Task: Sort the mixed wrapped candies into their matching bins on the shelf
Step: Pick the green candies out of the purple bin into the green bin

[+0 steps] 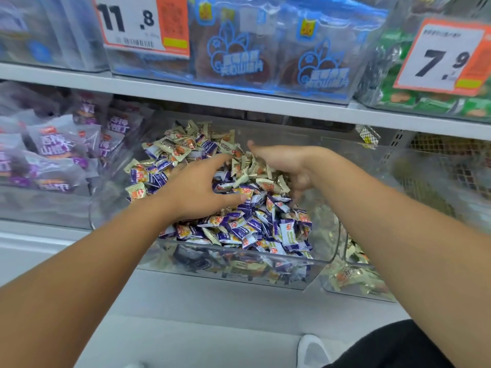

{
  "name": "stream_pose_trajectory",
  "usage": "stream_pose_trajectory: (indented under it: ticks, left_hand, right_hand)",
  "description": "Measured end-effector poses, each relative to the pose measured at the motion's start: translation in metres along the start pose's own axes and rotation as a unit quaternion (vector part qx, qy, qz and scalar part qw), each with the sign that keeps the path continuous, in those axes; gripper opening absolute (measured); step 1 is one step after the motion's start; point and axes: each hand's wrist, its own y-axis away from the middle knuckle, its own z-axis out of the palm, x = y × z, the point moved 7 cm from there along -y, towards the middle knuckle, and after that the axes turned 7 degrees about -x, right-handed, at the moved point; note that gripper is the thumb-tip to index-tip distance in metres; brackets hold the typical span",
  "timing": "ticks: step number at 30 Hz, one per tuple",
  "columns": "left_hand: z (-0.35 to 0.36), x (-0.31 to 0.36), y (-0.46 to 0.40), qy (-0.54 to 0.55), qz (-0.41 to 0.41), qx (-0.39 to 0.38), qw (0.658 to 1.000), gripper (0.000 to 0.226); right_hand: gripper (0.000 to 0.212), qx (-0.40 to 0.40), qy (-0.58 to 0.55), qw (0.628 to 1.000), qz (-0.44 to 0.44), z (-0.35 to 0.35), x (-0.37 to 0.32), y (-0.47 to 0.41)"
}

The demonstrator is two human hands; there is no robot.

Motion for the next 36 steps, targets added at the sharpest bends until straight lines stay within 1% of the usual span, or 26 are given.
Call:
stream_pose_trajectory:
  ticks: [2,6,8,10,12,13,14,16,18,19,21,24,27,29,31,33,35,36]
  left_hand:
    - [-0.004,0.000,0.002,0.037,0.000,0.029,0.999,0.095]
    - [-0.010,0.003,0.008,0.079,0.033,0.059,0.995,0.083]
    - [-0.013,0.007,0.010,0.079,0.065,0.075,0.992,0.067]
    - [-0.015,0.009,0.010,0.069,0.089,0.091,0.989,0.046]
    - [-0.014,0.011,0.010,0.052,0.095,0.090,0.990,0.036]
    - [-0.013,0.011,0.010,0.045,0.095,0.089,0.990,0.034]
    - [-0.013,0.012,0.010,0.040,0.097,0.090,0.990,0.030]
    - [-0.016,0.015,0.012,0.046,0.099,0.105,0.988,0.020]
    - [-0.022,0.018,0.016,0.065,0.100,0.131,0.984,0.016]
    - [-0.025,0.021,0.019,0.072,0.102,0.145,0.981,0.017]
    - [-0.031,0.028,0.022,0.081,0.103,0.165,0.978,0.022]
    - [-0.029,0.039,0.023,0.092,0.107,0.160,0.977,0.024]
    - [-0.021,0.037,0.017,0.129,0.081,0.142,0.978,0.022]
    - [-0.020,0.032,0.013,0.189,0.051,0.137,0.971,0.018]
    - [-0.022,0.027,0.012,0.265,0.017,0.131,0.955,0.019]
    - [-0.024,0.023,0.012,0.317,-0.003,0.130,0.939,0.016]
    - [-0.025,0.024,0.010,0.330,0.001,0.120,0.936,0.010]
    - [-0.024,0.027,0.009,0.318,0.006,0.110,0.942,0.012]
  right_hand:
    - [0.080,0.001,0.017,0.999,-0.031,0.001,-0.005,0.001]
    - [0.067,-0.034,0.049,0.996,-0.073,0.001,-0.002,0.005]
    - [0.062,-0.048,0.078,0.990,-0.107,0.001,-0.001,0.013]
    - [0.045,-0.051,0.123,0.980,-0.148,0.003,-0.002,0.027]
    - [0.030,-0.044,0.153,0.970,-0.184,0.002,-0.002,0.038]
    - [0.030,-0.042,0.168,0.964,-0.200,0.001,-0.001,0.042]
    - [0.035,-0.041,0.188,0.957,-0.216,0.000,-0.002,0.046]
    - [0.051,-0.023,0.236,0.941,-0.243,-0.002,-0.005,0.051]
    - [0.064,-0.014,0.237,0.935,-0.262,-0.006,-0.008,0.051]
    - [0.065,-0.012,0.226,0.936,-0.270,-0.007,-0.009,0.052]
    - [0.062,0.001,0.208,0.937,-0.280,-0.014,-0.009,0.051]
    - [0.044,0.012,0.172,0.941,-0.292,-0.023,-0.006,0.052]
    - [0.030,0.058,0.180,0.933,-0.308,-0.026,-0.005,0.055]
    - [0.024,0.086,0.177,0.927,-0.318,-0.028,-0.004,0.058]
    - [0.025,0.107,0.172,0.927,-0.317,-0.033,-0.004,0.061]
    - [0.035,0.120,0.154,0.936,-0.292,-0.039,-0.002,0.063]
    - [0.037,0.118,0.146,0.946,-0.266,-0.039,-0.001,0.068]
    - [0.035,0.111,0.159,0.947,-0.258,-0.037,-0.002,0.071]
